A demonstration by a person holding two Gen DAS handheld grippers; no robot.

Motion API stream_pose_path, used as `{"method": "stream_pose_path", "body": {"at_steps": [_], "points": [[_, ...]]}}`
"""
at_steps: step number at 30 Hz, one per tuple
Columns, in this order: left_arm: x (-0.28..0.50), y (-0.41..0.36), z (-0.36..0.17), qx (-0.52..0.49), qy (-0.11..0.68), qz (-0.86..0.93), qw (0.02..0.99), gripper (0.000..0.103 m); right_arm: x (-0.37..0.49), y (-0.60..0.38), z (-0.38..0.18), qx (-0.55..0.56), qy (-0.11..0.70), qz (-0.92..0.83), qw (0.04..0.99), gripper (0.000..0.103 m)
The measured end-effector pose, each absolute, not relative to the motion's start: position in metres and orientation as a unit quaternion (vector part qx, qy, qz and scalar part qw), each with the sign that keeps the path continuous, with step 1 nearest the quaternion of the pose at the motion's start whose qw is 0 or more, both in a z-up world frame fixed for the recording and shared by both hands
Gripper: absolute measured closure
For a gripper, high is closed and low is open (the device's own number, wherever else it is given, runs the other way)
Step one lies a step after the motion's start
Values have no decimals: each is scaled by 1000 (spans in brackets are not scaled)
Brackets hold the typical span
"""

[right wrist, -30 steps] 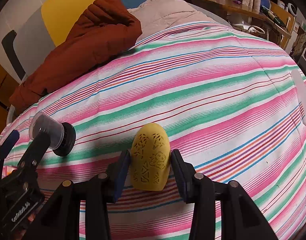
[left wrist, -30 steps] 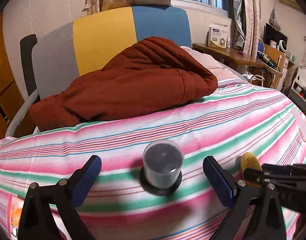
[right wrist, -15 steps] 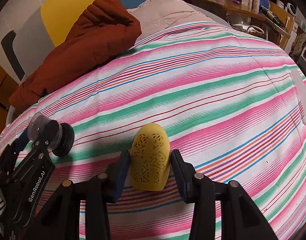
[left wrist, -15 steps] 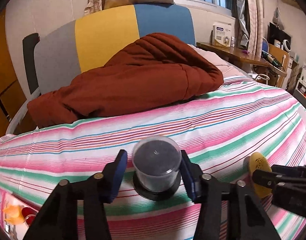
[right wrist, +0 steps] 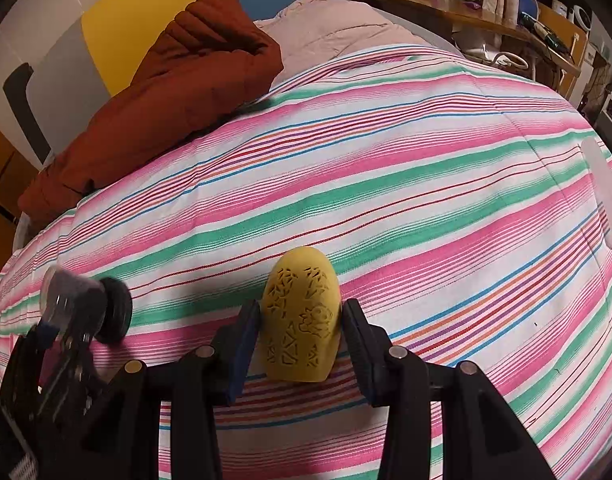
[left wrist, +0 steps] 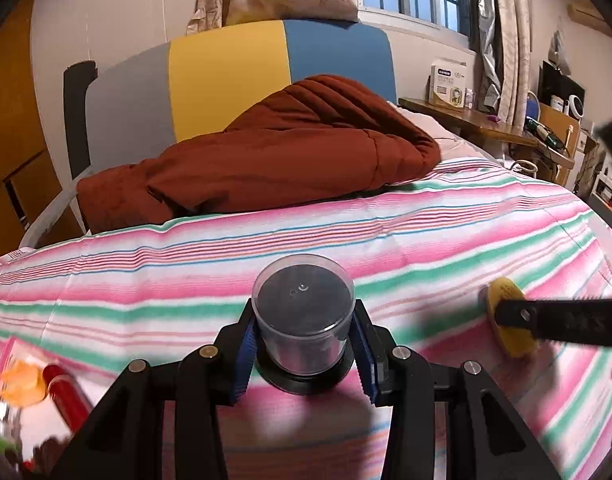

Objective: Organize rigid objects
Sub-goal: 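Carry the container into the tray and release it while the right tool holds the egg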

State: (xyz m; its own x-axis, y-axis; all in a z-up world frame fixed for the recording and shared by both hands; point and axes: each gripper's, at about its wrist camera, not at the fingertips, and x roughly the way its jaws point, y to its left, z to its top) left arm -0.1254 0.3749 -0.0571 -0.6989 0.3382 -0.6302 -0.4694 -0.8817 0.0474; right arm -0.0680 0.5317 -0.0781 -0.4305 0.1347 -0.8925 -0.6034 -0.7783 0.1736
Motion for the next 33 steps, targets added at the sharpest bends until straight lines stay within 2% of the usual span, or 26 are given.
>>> {"method": "stream_pose_path", "body": {"at_steps": [10,22,33], "points": [[-50,359,-48,-290,134,912,257,59,-67,532,-78,-477,245,814,225,60],[15,295,-20,-316,64,901,291,59,-65,526,-78,-472,225,822,226,60],[52,196,-6,-326,49,909,254,59,-65,525,-79,-467,206,830,224,60]]}}
